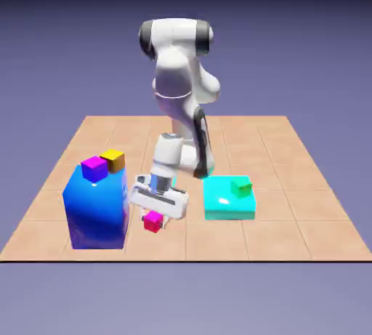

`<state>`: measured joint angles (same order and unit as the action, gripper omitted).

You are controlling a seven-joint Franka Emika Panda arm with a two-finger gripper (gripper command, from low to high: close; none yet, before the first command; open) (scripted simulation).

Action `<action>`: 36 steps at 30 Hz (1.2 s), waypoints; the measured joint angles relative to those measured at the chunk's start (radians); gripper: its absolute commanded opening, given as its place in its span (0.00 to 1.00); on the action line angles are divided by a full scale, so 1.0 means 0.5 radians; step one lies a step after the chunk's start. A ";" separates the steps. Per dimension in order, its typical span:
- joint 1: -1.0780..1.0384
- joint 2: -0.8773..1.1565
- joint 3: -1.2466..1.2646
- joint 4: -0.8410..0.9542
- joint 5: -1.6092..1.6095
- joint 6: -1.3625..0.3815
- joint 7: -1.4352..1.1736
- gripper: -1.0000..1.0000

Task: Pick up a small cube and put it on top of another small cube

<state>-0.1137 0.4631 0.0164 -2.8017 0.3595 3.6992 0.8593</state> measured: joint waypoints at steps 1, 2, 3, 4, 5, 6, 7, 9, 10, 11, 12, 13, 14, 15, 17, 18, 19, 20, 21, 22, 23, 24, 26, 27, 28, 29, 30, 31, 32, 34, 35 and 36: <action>0.025 -0.072 -0.007 -0.034 0.035 -0.037 -0.020 0.00; 0.050 -0.145 -0.015 -0.069 0.071 -0.074 -0.041 0.00; 0.074 -0.217 -0.022 -0.103 0.107 -0.111 -0.061 0.00; 0.099 -0.290 -0.030 -0.137 0.143 -0.148 -0.082 0.00; 0.124 -0.362 -0.037 -0.172 0.178 -0.185 -0.102 0.00; 0.149 -0.435 -0.045 -0.206 0.214 -0.222 -0.123 0.00; 0.152 -0.443 -0.046 -0.210 0.218 -0.226 -0.125 0.00; 0.168 -0.411 -0.069 -0.156 0.131 -0.241 -0.129 0.00; 0.185 -0.379 -0.092 -0.101 0.044 -0.257 -0.133 0.00; 0.201 -0.346 -0.115 -0.047 -0.042 -0.273 -0.137 0.00; 0.218 -0.314 -0.138 0.008 -0.129 -0.288 -0.141 0.00; 0.235 -0.282 -0.161 0.062 -0.216 -0.304 -0.145 0.00; 0.242 -0.273 -0.183 0.117 -0.303 -0.344 -0.150 0.00; 0.239 -0.295 -0.204 0.173 -0.390 -0.416 -0.157 0.00; 0.232 -0.338 -0.247 0.286 -0.564 -0.560 -0.172 0.00; 0.228 -0.360 -0.268 0.342 -0.651 -0.632 -0.179 0.00; 0.225 -0.381 -0.290 0.398 -0.738 -0.703 -0.186 0.00; 0.221 -0.403 -0.311 0.454 -0.825 -0.775 -0.193 0.00; 0.218 -0.425 -0.333 0.510 -0.912 -0.847 -0.201 0.00; 0.208 -0.457 -0.354 0.560 -0.993 -0.925 -0.204 0.00; 0.181 -0.522 -0.372 0.582 -1.043 -1.012 -0.194 0.00; 0.150 -0.594 -0.389 0.596 -1.082 -1.099 -0.181 0.00; 0.075 -0.739 -0.422 0.623 -1.161 -1.273 -0.153 0.00; 0.032 -0.812 -0.439 0.636 -1.200 -1.360 -0.140 0.00; -0.001 -0.884 -0.455 0.650 -1.240 -1.447 -0.126 0.00; -0.024 -0.956 -0.477 0.663 -1.279 -1.534 -0.113 0.00; -0.055 -1.028 -0.491 0.676 -1.318 -1.621 -0.099 0.00; -0.083 -1.101 -0.506 0.684 -1.349 -1.703 -0.084 0.00; -0.112 -1.173 -0.511 0.655 -1.330 -1.753 -0.059 0.00; -0.184 -1.318 -0.521 0.596 -1.289 -1.852 -0.009 0.00; -0.221 -1.391 -0.526 0.567 -1.269 -1.902 0.015 0.00; -0.258 -1.463 -0.531 0.538 -1.248 -1.951 0.040 0.00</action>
<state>-0.2429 -0.2685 -0.2492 -2.5330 -0.2646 2.7235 0.8794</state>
